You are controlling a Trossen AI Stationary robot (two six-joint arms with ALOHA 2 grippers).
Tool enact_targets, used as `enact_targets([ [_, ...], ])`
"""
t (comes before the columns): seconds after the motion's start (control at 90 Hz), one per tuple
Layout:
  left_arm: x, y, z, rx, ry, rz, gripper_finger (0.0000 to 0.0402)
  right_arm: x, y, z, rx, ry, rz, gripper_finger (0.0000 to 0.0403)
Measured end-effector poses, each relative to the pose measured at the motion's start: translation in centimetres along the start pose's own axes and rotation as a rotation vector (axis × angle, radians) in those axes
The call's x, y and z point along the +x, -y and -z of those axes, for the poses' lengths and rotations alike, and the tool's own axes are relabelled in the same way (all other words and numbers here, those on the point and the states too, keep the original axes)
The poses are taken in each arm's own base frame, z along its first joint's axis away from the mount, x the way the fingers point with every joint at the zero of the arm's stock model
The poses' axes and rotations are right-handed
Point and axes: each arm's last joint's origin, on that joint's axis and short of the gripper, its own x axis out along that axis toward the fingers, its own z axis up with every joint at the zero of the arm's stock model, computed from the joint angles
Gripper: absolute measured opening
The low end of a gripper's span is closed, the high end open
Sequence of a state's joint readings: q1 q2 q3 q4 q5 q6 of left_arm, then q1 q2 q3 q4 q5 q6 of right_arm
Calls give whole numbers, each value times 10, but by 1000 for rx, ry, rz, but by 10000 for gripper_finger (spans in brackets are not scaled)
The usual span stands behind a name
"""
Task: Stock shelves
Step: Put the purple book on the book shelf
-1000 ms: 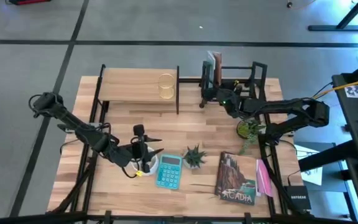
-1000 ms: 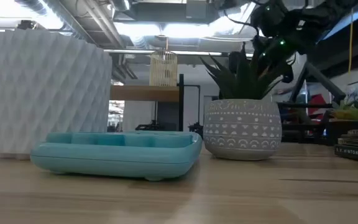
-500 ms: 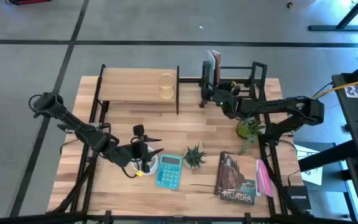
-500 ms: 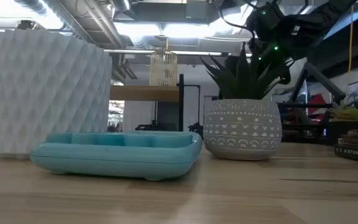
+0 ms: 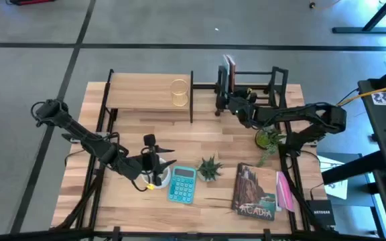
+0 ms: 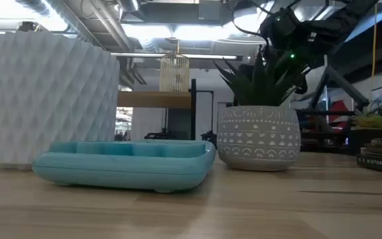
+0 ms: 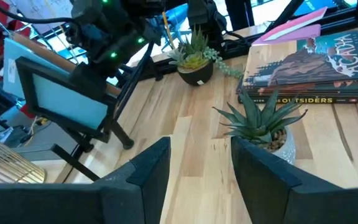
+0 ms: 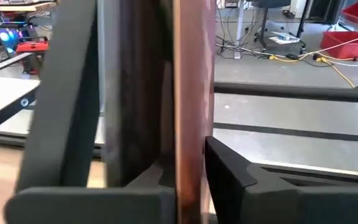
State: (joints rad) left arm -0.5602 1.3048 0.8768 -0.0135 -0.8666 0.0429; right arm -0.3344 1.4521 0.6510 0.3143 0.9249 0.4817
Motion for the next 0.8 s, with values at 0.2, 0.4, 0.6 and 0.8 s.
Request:
enact_targets([
  [0.2, 0, 0, 0, -1, 0, 0, 155, 0, 0, 1, -2, -19, -23, 114],
  [0.4, 0, 0, 0, -5, -1, 0, 155, 0, -1, 1, -1, -34, -51, 166],
  [0.6, 0, 0, 0, -4, -1, 0, 155, -6, 3, -5, -3, -46, -71, 184],
  [0.8, 0, 0, 0, -4, -1, 0, 155, -17, 11, -18, 2, -65, -114, 184],
])
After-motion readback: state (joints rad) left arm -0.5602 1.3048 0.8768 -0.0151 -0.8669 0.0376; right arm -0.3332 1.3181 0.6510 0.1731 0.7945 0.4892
